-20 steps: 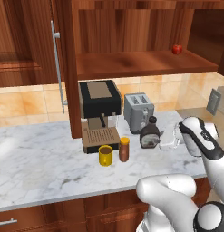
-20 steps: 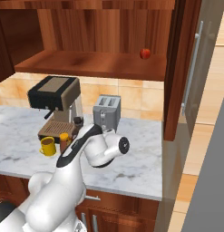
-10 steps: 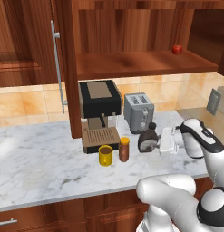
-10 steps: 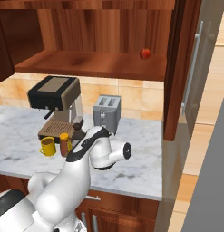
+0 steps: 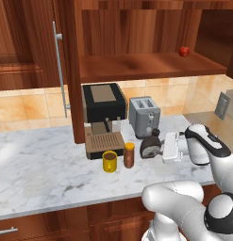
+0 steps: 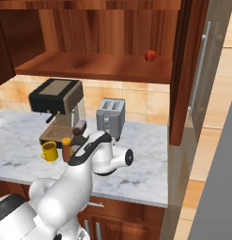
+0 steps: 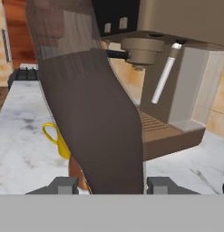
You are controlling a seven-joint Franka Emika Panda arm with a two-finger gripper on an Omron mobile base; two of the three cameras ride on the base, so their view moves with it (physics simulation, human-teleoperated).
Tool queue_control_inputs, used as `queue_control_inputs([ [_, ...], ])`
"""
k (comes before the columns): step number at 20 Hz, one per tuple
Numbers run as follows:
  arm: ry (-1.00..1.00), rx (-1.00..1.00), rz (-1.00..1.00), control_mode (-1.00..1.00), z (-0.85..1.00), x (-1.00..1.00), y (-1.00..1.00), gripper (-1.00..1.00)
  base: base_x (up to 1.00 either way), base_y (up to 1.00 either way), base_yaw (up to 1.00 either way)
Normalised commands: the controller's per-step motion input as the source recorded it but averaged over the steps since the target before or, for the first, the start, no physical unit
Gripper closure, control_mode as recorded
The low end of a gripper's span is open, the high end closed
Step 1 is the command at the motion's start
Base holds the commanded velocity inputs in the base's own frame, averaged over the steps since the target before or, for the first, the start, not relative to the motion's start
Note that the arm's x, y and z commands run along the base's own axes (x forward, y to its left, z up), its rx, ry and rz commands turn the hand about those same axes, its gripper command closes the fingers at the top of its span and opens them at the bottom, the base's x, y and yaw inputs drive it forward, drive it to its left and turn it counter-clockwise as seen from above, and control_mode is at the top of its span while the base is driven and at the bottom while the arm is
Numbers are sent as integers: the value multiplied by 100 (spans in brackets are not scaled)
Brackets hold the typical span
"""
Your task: Pick the syrup bottle and honey bottle from the cabinet and place them next to the mug.
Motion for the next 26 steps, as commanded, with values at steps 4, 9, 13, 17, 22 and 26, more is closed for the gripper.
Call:
queue_control_inputs([
  [4,-3,0,0,-100,-6,0,0,100,0,0,0],
  [9,0,0,0,-100,-2,-4,0,100,0,0,0],
  [13,2,0,0,-100,12,-1,0,100,0,0,0],
  [17,9,0,0,-100,1,-4,0,100,0,0,0],
  [22,22,0,0,-100,0,-6,0,100,0,0,0],
  [26,12,0,0,-100,0,-4,0,100,0,0,0],
])
